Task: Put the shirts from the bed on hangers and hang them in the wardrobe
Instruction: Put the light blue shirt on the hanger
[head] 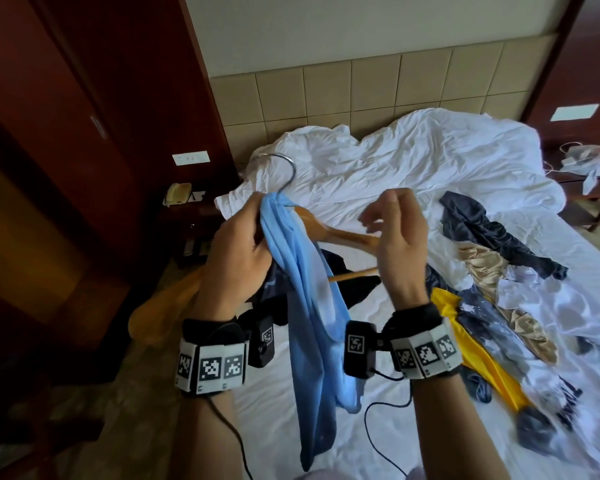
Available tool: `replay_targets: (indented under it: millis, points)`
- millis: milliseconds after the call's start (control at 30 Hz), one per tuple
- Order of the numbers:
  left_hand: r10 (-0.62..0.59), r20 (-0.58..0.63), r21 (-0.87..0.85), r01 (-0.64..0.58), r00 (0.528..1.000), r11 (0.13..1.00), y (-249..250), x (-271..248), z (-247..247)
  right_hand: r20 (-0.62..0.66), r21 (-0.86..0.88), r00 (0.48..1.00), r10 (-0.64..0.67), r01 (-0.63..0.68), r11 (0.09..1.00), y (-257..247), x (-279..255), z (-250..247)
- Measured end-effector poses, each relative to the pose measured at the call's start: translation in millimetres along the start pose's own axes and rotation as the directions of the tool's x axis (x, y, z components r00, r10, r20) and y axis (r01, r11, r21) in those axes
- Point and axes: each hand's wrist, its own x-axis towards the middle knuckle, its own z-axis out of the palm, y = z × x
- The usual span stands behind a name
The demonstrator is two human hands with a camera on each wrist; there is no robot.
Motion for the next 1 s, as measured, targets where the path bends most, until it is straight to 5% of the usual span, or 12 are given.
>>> replay_targets:
  millis: [133, 233, 300, 533, 833, 1000]
  points:
    - [-0.010, -0.130, 0.001, 0.010, 0.991, 1.000, -2, 2, -6, 0.292, -0.076, 0.946, 0.138, -0.121, 0.990, -12, 10, -35]
    - [0.005, -0.182, 0.013, -0.003, 0.983, 1.000, -1, 1, -8, 0.552, -0.355, 0.756, 0.351, -0.168, 0.920, 4, 12, -48]
    - [0.013, -0.215, 0.015, -0.010, 0.977, 1.000, -2, 1, -9, 0.593, -0.485, 0.677, 0.435, -0.130, 0.864, 22, 12, -48]
    - [0.039, -0.305, -0.027, -0.049, 0.951, 0.998, -4, 2, -11, 0.519, -0.711, 0.575, 0.633, -0.121, 0.693, 56, -3, -14]
    - [0.053, -0.370, -0.077, -0.088, 0.928, 0.993, -4, 2, -12, 0.552, -0.331, 0.662, 0.507, -0.384, 0.862, 76, -21, 16]
    - [0.000, -0.372, -0.138, -0.056, 0.928, 0.989, -13, 1, -21, 0.389, 0.103, 0.701, 0.598, -0.678, 0.728, 76, -9, 7]
